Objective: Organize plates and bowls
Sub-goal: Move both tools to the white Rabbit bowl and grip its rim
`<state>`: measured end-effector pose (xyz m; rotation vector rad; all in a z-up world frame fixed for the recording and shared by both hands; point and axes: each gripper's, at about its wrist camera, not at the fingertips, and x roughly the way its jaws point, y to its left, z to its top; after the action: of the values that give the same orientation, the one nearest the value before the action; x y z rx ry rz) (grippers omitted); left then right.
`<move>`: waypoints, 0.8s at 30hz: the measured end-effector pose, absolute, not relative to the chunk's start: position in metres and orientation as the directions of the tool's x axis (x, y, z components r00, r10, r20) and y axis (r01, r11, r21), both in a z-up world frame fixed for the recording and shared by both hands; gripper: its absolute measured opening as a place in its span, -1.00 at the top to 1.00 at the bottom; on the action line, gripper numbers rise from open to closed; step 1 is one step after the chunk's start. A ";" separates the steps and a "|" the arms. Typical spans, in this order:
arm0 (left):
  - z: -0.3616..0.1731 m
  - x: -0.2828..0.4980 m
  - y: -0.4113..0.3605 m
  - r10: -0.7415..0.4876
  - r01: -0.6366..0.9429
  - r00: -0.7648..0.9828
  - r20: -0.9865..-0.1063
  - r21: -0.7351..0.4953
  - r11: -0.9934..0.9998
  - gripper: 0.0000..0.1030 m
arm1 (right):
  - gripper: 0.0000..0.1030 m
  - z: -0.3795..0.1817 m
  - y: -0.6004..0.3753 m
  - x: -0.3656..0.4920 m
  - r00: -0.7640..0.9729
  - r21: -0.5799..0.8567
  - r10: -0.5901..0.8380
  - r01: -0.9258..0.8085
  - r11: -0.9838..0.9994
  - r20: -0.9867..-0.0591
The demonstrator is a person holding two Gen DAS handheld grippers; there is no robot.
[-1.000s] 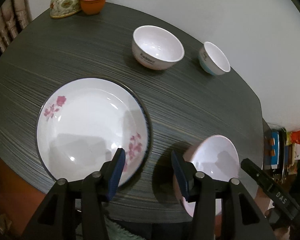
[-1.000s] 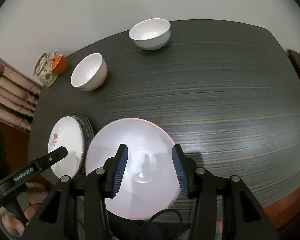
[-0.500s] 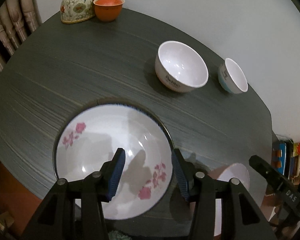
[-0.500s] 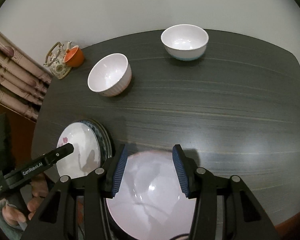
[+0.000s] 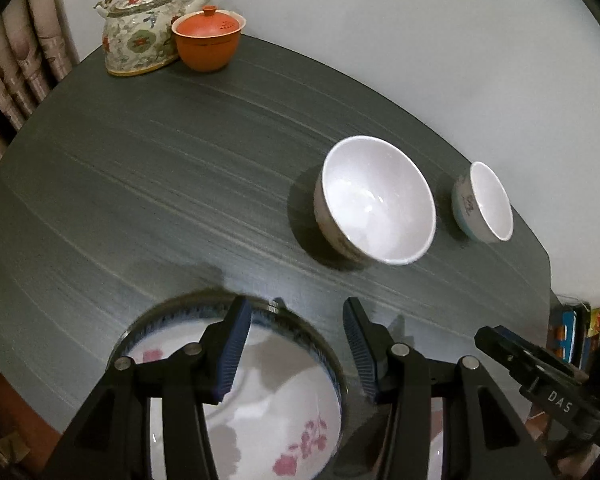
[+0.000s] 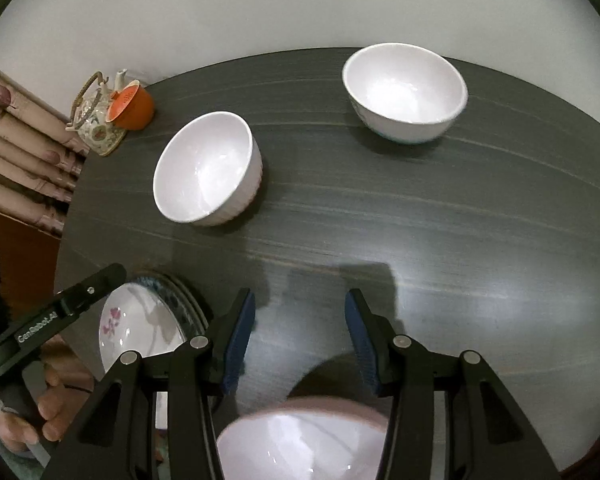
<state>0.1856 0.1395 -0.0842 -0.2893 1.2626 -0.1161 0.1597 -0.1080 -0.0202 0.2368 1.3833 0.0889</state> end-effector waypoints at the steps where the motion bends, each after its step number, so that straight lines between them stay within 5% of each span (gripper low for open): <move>1: -0.086 0.190 0.139 -0.243 -0.072 0.304 -0.921 -0.276 0.958 0.05 | 0.14 -0.021 -0.107 0.164 0.183 0.210 0.194 0.071 0.975 -0.964; 24: -0.128 0.265 0.120 -0.314 -0.104 0.297 -0.902 -0.357 0.928 0.05 | 0.14 -0.064 -0.084 0.257 0.122 0.218 0.212 0.041 0.975 -0.970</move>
<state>0.2655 0.1197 -0.1283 -0.3818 1.2705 -0.1442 0.2570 -0.0837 -0.0645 0.2104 1.4462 0.1258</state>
